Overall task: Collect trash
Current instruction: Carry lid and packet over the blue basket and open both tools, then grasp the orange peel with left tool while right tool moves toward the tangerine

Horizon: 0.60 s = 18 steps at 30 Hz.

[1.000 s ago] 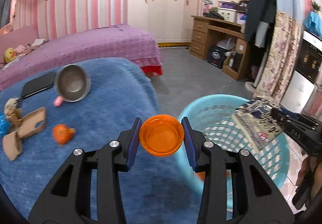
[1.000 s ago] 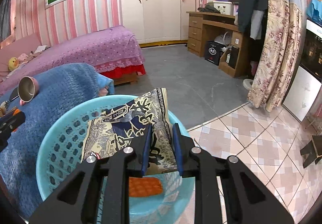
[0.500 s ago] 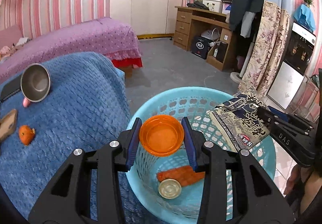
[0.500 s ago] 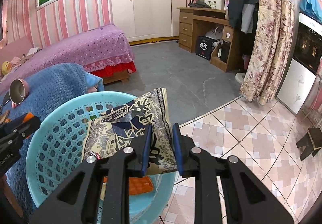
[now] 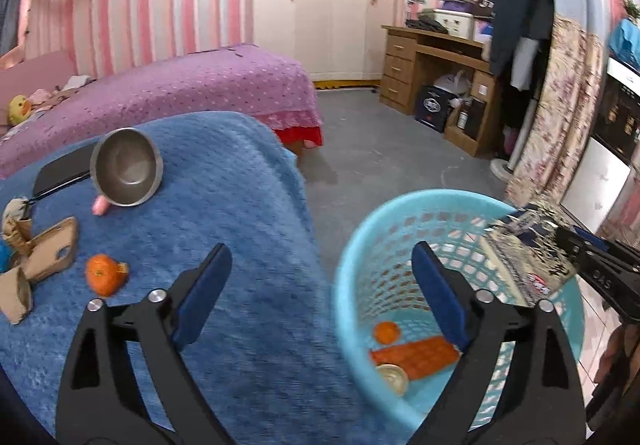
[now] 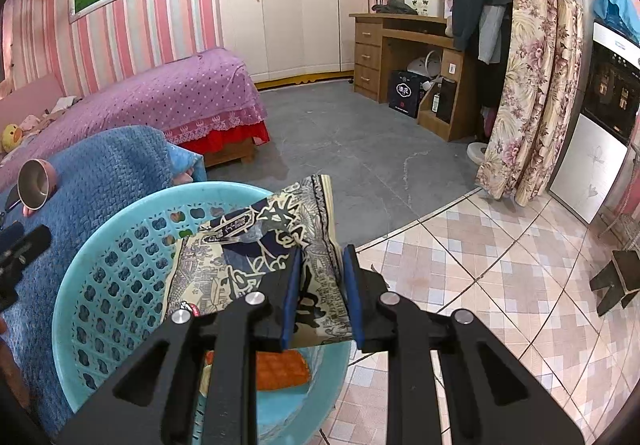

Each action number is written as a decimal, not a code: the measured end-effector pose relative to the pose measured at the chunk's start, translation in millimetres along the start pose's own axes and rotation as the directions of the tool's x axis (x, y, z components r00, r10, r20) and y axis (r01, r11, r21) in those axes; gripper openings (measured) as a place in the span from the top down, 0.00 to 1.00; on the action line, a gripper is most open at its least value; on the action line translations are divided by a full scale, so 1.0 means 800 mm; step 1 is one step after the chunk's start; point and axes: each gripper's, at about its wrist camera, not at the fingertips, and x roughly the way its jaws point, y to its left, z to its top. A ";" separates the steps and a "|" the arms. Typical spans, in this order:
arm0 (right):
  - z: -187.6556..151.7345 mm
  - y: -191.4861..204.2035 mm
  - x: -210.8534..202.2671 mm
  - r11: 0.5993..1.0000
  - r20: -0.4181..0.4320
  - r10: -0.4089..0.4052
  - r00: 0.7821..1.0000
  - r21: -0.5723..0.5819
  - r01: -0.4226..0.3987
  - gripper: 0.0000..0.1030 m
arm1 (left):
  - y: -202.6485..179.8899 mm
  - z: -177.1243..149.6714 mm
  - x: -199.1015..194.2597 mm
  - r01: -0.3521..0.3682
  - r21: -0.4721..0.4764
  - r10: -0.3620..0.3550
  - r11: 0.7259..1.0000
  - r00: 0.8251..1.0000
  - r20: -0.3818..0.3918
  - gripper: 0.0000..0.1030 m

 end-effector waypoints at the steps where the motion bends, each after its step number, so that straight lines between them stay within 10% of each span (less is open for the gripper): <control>1: 0.000 0.002 0.000 1.000 0.001 0.001 1.000 -0.004 -0.001 0.78 | 0.004 0.001 -0.001 -0.011 -0.005 0.011 1.000 1.000 0.004 0.09; 10: 0.003 0.023 -0.001 0.999 0.000 0.024 1.000 -0.035 -0.024 0.72 | 0.031 0.002 -0.025 -0.076 -0.002 0.076 0.997 0.996 0.037 0.05; 18: 0.001 0.036 0.002 0.999 -0.039 0.034 0.999 -0.026 -0.035 0.28 | 0.060 -0.009 -0.055 -0.122 -0.008 0.122 0.992 0.991 0.048 0.05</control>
